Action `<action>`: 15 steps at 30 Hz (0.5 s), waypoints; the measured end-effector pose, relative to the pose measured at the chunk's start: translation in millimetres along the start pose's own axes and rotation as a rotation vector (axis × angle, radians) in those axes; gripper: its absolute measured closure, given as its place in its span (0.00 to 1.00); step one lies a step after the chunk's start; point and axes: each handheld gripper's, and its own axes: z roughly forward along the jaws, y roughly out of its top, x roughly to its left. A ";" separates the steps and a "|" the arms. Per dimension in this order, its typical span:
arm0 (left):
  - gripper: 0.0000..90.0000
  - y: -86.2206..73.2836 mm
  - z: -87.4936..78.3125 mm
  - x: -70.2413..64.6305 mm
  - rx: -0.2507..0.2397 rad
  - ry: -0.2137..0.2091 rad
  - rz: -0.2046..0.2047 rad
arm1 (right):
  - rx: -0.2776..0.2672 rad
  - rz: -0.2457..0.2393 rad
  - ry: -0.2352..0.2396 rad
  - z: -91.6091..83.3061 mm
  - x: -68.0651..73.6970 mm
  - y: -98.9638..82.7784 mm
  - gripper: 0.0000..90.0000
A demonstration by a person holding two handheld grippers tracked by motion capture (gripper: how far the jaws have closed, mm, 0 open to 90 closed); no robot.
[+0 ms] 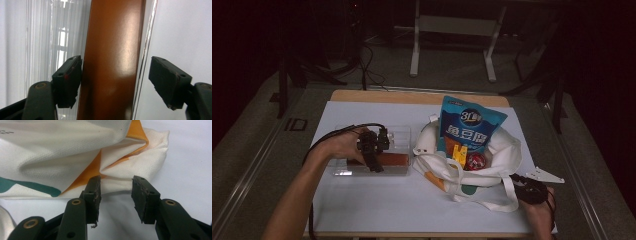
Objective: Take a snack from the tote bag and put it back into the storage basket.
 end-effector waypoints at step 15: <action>0.33 -0.7 -11.5 0.1 -0.085 -0.025 -0.020 | -0.001 0.000 -0.001 0.0 -0.1 0.0 0.65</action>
